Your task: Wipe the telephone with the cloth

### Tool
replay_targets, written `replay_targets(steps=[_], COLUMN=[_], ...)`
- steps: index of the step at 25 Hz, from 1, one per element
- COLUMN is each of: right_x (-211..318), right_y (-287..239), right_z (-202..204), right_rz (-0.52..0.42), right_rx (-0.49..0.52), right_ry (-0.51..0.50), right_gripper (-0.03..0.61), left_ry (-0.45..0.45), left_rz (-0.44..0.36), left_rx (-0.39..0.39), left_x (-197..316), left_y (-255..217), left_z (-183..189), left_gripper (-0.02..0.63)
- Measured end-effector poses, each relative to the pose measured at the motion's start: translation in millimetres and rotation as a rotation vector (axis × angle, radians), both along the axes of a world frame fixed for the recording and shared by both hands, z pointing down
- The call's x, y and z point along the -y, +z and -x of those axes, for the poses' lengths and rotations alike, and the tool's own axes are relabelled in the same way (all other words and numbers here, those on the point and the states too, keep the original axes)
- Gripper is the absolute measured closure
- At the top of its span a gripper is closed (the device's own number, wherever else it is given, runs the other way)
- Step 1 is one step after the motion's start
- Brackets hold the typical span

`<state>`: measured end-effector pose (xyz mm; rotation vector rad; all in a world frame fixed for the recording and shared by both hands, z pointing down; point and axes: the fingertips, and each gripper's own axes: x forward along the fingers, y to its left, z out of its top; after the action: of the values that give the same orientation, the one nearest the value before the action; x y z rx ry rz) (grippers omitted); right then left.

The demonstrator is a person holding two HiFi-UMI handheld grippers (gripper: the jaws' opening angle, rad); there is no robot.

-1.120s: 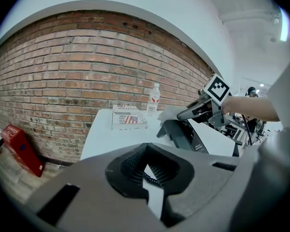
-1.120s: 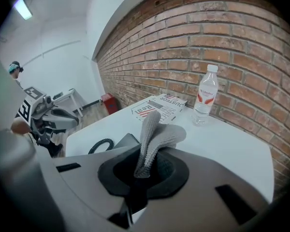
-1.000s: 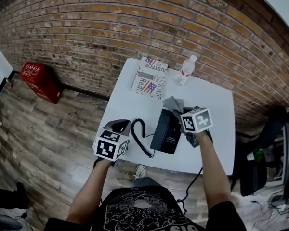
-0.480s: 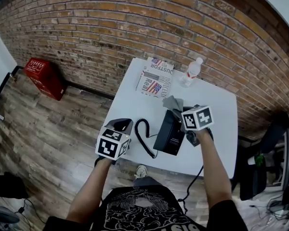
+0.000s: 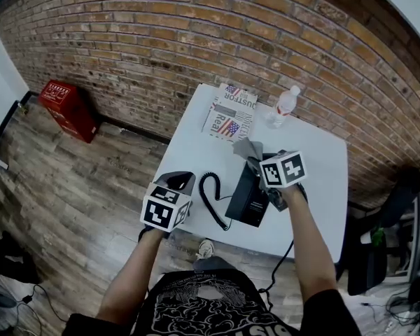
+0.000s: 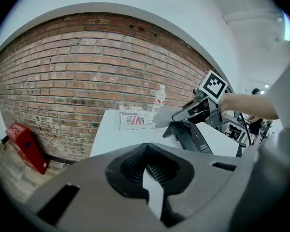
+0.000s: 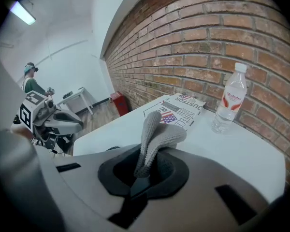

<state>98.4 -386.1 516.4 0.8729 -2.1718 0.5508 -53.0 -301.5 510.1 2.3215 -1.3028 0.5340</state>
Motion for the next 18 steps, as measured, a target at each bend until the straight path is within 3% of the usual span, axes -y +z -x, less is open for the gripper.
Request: replay_targets(steps=[18], right_x=[-23], right_y=[12], right_z=[28], right_rz=[-0.059], right_rx=[-0.150], right_ry=[-0.162], right_gripper=[0.568], left_ry=[-0.012], left_rz=[0.006], left_rx=[0.008], left_x=[-13], left_y=[1], left_z=[7], left_gripper=[0.607])
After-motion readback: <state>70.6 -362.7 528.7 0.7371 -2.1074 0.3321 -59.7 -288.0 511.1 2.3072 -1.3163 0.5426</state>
